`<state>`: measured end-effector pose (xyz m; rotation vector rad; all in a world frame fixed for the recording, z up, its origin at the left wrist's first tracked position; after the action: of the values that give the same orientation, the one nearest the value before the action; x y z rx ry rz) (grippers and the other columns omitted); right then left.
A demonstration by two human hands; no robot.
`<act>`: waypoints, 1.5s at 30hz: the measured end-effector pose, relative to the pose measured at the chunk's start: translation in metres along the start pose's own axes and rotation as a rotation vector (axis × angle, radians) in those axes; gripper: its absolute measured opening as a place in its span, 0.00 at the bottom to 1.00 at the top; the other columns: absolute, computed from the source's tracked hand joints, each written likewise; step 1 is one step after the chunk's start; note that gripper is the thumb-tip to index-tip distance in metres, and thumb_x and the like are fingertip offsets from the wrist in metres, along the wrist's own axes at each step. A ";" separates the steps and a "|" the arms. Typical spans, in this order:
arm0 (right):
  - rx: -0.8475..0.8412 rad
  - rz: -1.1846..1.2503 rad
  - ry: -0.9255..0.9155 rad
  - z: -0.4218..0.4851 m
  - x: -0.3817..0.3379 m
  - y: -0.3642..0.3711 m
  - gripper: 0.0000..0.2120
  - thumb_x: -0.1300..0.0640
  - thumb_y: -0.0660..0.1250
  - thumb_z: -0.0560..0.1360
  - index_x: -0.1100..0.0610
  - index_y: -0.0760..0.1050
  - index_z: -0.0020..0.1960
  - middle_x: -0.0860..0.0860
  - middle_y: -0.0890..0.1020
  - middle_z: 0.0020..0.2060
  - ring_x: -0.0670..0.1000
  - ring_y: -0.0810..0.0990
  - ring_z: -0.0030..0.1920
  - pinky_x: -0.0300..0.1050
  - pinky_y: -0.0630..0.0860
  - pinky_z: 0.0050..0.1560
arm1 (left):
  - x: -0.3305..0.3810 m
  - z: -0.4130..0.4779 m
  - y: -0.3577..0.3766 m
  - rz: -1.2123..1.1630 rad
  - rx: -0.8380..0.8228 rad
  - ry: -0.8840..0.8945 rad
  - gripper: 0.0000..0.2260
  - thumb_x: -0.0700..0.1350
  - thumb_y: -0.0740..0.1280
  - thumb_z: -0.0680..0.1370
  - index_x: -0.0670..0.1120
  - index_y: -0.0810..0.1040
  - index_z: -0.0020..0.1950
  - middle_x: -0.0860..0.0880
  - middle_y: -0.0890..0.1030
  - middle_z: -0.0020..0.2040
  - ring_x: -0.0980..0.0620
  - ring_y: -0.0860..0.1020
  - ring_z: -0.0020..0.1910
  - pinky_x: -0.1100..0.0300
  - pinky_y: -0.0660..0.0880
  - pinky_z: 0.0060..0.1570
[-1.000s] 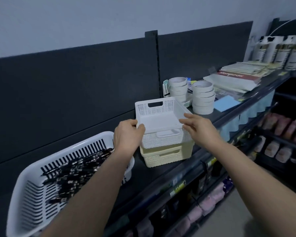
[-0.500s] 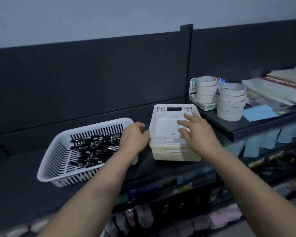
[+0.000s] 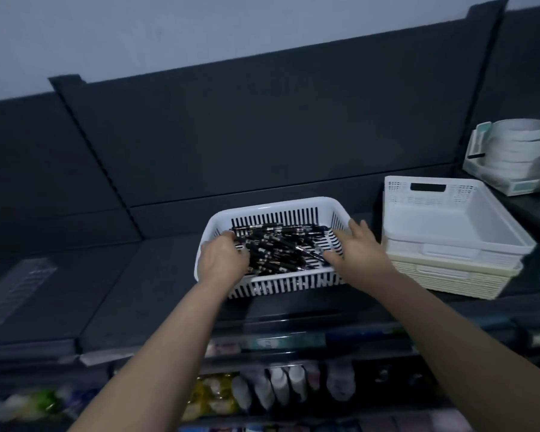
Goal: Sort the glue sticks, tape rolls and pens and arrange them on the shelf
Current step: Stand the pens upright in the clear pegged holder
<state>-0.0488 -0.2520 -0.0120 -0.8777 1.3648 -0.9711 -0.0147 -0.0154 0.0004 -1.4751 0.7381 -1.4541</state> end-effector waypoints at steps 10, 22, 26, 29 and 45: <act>-0.013 -0.119 0.328 0.026 -0.018 0.036 0.39 0.35 0.52 0.78 0.58 0.45 0.77 0.62 0.45 0.76 0.63 0.49 0.75 0.59 0.57 0.71 | -0.064 0.046 0.023 0.014 -0.126 -0.008 0.27 0.51 0.65 0.78 0.41 0.60 0.71 0.41 0.66 0.68 0.39 0.72 0.62 0.49 0.72 0.53; 0.143 -0.054 0.297 0.028 -0.016 0.033 0.31 0.40 0.64 0.74 0.58 0.64 0.69 0.64 0.61 0.72 0.67 0.65 0.66 0.58 0.67 0.64 | -0.074 0.056 0.026 -0.196 -0.025 -0.031 0.23 0.52 0.67 0.75 0.46 0.68 0.67 0.45 0.75 0.63 0.42 0.77 0.56 0.50 0.76 0.51; 0.220 -0.062 0.189 0.034 -0.032 0.024 0.33 0.41 0.65 0.74 0.56 0.62 0.72 0.62 0.60 0.73 0.66 0.65 0.66 0.57 0.65 0.64 | -0.086 0.045 0.009 -0.262 0.048 -0.102 0.21 0.51 0.68 0.75 0.47 0.69 0.66 0.46 0.77 0.60 0.43 0.78 0.55 0.48 0.77 0.52; 0.213 -0.050 0.106 0.044 -0.053 0.022 0.32 0.40 0.65 0.74 0.56 0.63 0.72 0.61 0.61 0.72 0.66 0.65 0.66 0.57 0.65 0.64 | -0.103 0.035 -0.008 -0.255 0.100 -0.174 0.25 0.51 0.68 0.75 0.46 0.66 0.69 0.45 0.76 0.63 0.42 0.77 0.57 0.47 0.77 0.55; -0.025 0.021 -0.291 0.052 -0.262 0.101 0.31 0.41 0.63 0.75 0.58 0.64 0.71 0.62 0.62 0.72 0.65 0.66 0.67 0.56 0.65 0.66 | -0.283 -0.026 -0.119 -0.151 0.304 -0.584 0.29 0.55 0.68 0.75 0.48 0.63 0.72 0.45 0.76 0.62 0.42 0.78 0.55 0.46 0.78 0.53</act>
<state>0.0159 0.0258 -0.0066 -0.9804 1.1365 -0.7772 -0.0975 0.2804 -0.0184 -1.6201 0.0465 -1.0910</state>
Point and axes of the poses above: each hand's wrist, its own z-axis towards the middle knuckle, its own y-axis out of the palm, x = y × z, the point moved 2 cm from there along z, towards the middle knuckle
